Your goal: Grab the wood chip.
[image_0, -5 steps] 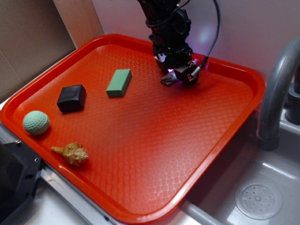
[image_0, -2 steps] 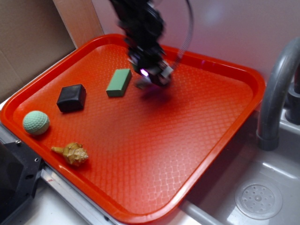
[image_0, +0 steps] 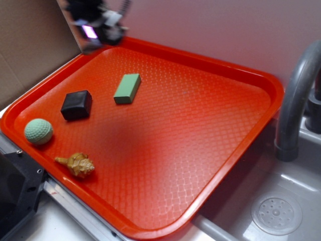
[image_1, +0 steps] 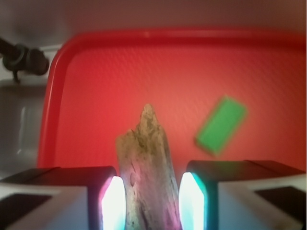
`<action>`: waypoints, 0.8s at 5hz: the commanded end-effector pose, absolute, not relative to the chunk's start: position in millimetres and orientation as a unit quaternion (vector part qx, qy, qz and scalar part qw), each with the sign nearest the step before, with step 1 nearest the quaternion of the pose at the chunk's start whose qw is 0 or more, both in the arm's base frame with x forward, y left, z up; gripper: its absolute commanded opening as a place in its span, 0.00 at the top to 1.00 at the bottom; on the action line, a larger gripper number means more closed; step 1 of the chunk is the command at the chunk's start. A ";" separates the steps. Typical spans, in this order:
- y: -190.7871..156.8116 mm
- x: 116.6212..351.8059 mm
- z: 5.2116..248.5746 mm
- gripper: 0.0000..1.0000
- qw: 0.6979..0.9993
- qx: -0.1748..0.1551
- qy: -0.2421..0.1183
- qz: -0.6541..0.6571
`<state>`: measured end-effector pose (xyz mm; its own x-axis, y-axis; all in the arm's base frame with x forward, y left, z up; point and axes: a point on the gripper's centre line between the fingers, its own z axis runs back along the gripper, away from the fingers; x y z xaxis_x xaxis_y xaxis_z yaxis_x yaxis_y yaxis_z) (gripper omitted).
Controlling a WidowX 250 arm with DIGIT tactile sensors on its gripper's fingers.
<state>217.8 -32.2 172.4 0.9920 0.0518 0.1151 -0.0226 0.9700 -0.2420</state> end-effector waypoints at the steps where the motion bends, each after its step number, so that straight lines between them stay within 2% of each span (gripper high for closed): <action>1: -23.7 211.4 220.2 1.00 0.987 -0.101 -0.116 0.037; 3: -49.3 240.2 197.2 1.00 0.993 -0.057 -0.085 0.052; 4: -49.1 237.3 197.5 1.00 0.993 -0.059 -0.090 0.050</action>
